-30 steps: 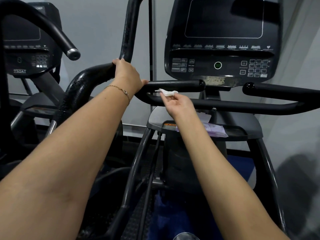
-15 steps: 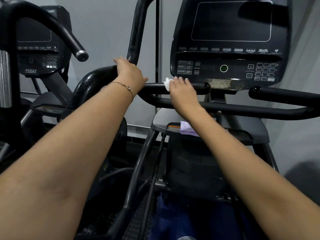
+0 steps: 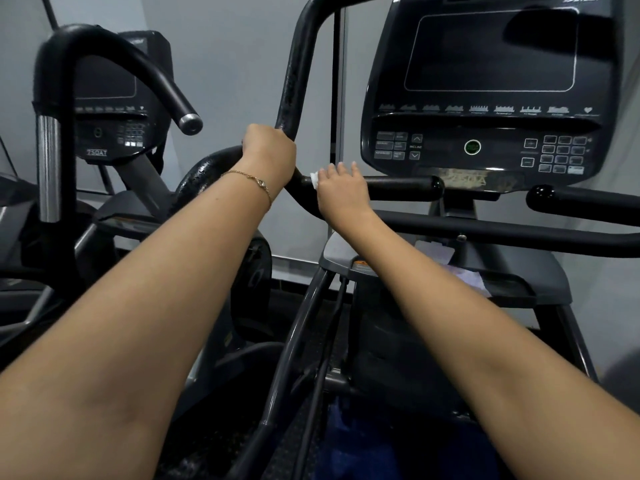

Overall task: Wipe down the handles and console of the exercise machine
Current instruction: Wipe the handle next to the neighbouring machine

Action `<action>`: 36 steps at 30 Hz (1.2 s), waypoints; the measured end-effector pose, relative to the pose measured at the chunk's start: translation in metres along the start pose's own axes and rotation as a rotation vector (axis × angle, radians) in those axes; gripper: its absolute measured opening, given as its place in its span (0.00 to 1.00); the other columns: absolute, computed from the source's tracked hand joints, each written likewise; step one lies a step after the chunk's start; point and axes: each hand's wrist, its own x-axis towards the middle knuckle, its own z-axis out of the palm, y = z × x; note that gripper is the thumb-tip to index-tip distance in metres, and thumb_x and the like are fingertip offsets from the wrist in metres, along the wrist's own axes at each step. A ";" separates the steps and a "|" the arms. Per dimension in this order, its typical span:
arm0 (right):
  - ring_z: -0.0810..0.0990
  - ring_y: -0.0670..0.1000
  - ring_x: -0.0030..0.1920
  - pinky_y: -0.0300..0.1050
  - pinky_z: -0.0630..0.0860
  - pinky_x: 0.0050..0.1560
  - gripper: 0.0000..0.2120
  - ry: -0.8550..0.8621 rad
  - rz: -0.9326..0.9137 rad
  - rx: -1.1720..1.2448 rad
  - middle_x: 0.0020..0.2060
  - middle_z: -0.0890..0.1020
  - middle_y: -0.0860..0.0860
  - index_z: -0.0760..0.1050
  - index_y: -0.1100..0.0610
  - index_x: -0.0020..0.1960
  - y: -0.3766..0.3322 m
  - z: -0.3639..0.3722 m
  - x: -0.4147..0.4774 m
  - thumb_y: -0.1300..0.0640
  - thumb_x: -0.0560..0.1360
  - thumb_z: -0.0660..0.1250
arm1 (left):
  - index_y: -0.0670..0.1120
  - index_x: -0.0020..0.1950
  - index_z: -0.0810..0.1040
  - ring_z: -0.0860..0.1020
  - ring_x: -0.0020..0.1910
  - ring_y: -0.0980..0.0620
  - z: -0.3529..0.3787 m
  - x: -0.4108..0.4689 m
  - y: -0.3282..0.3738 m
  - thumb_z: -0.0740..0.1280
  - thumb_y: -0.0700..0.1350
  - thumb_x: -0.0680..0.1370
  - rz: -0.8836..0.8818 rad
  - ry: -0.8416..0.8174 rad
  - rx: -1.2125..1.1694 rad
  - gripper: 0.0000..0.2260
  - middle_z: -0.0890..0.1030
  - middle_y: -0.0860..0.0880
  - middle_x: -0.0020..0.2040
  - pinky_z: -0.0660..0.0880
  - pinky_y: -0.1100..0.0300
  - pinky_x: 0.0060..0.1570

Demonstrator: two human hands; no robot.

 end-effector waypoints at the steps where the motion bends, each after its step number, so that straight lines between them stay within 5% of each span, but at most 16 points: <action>1: 0.65 0.60 0.69 0.56 0.54 0.73 0.20 0.001 -0.015 0.004 0.67 0.69 0.62 0.63 0.65 0.70 -0.006 -0.001 0.004 0.62 0.78 0.53 | 0.41 0.60 0.74 0.78 0.54 0.47 0.000 0.001 0.000 0.59 0.36 0.78 -0.001 0.006 -0.007 0.12 0.77 0.46 0.56 0.67 0.59 0.43; 6: 0.61 0.61 0.71 0.62 0.48 0.73 0.22 0.030 -0.093 -0.087 0.70 0.65 0.60 0.60 0.64 0.72 -0.011 0.008 -0.008 0.63 0.78 0.54 | 0.39 0.61 0.73 0.78 0.55 0.46 -0.004 0.002 -0.001 0.59 0.37 0.78 -0.019 0.034 -0.042 0.12 0.77 0.44 0.56 0.73 0.57 0.51; 10: 0.69 0.61 0.65 0.60 0.55 0.70 0.17 0.062 0.003 -0.022 0.62 0.74 0.60 0.68 0.64 0.65 -0.020 -0.005 0.004 0.65 0.76 0.56 | 0.40 0.62 0.73 0.77 0.56 0.45 -0.004 0.002 0.001 0.60 0.37 0.78 -0.023 0.030 -0.041 0.13 0.77 0.44 0.57 0.74 0.55 0.56; 13: 0.77 0.59 0.54 0.50 0.70 0.54 0.12 0.085 -0.079 0.072 0.54 0.78 0.59 0.71 0.60 0.56 -0.017 -0.012 0.008 0.67 0.75 0.55 | 0.39 0.63 0.72 0.77 0.56 0.44 -0.002 0.003 0.002 0.60 0.37 0.78 -0.022 0.030 -0.039 0.14 0.76 0.43 0.58 0.75 0.53 0.58; 15: 0.78 0.61 0.50 0.48 0.68 0.42 0.12 0.057 -0.095 0.142 0.50 0.79 0.60 0.73 0.62 0.56 0.000 -0.017 0.011 0.65 0.76 0.56 | 0.39 0.64 0.71 0.77 0.57 0.44 -0.003 0.005 0.004 0.60 0.37 0.78 -0.020 0.026 -0.035 0.15 0.76 0.43 0.59 0.75 0.51 0.58; 19: 0.75 0.57 0.38 0.47 0.72 0.40 0.14 0.036 0.191 0.682 0.35 0.77 0.57 0.79 0.61 0.41 0.045 -0.030 0.036 0.53 0.77 0.61 | 0.42 0.65 0.72 0.76 0.59 0.44 -0.013 0.018 0.007 0.59 0.39 0.77 -0.049 0.018 -0.105 0.16 0.76 0.44 0.62 0.73 0.51 0.61; 21: 0.75 0.51 0.34 0.50 0.78 0.42 0.16 0.228 0.326 1.081 0.31 0.78 0.54 0.79 0.61 0.36 0.062 -0.036 0.051 0.53 0.77 0.64 | 0.41 0.66 0.71 0.75 0.61 0.44 -0.016 0.029 0.013 0.59 0.39 0.77 -0.082 0.039 -0.200 0.17 0.75 0.43 0.64 0.72 0.51 0.62; 23: 0.79 0.52 0.37 0.51 0.79 0.46 0.16 0.416 0.296 1.204 0.37 0.83 0.59 0.81 0.66 0.41 0.067 -0.045 0.064 0.54 0.76 0.65 | 0.40 0.68 0.69 0.70 0.65 0.41 -0.013 0.041 0.026 0.59 0.38 0.78 -0.121 0.068 -0.293 0.18 0.70 0.40 0.67 0.72 0.50 0.61; 27: 0.81 0.50 0.52 0.46 0.77 0.56 0.12 0.472 -0.030 0.943 0.52 0.84 0.54 0.79 0.60 0.58 0.048 -0.060 0.093 0.57 0.77 0.64 | 0.35 0.73 0.61 0.63 0.70 0.36 0.000 0.056 0.043 0.57 0.38 0.79 -0.239 0.090 -0.377 0.22 0.59 0.35 0.73 0.71 0.48 0.62; 33: 0.78 0.55 0.54 0.51 0.78 0.50 0.09 0.464 -0.345 0.405 0.51 0.81 0.52 0.80 0.60 0.50 0.037 -0.039 0.130 0.66 0.75 0.62 | 0.38 0.70 0.67 0.69 0.67 0.40 0.007 0.062 0.032 0.61 0.35 0.78 -0.273 0.127 -0.391 0.20 0.63 0.37 0.73 0.73 0.55 0.53; 36: 0.79 0.56 0.57 0.50 0.78 0.53 0.15 0.580 -0.504 0.134 0.53 0.83 0.50 0.80 0.56 0.54 0.050 -0.036 0.146 0.69 0.71 0.66 | 0.38 0.69 0.68 0.73 0.63 0.41 0.007 0.062 0.031 0.62 0.35 0.78 -0.241 0.134 -0.349 0.19 0.64 0.37 0.72 0.74 0.56 0.50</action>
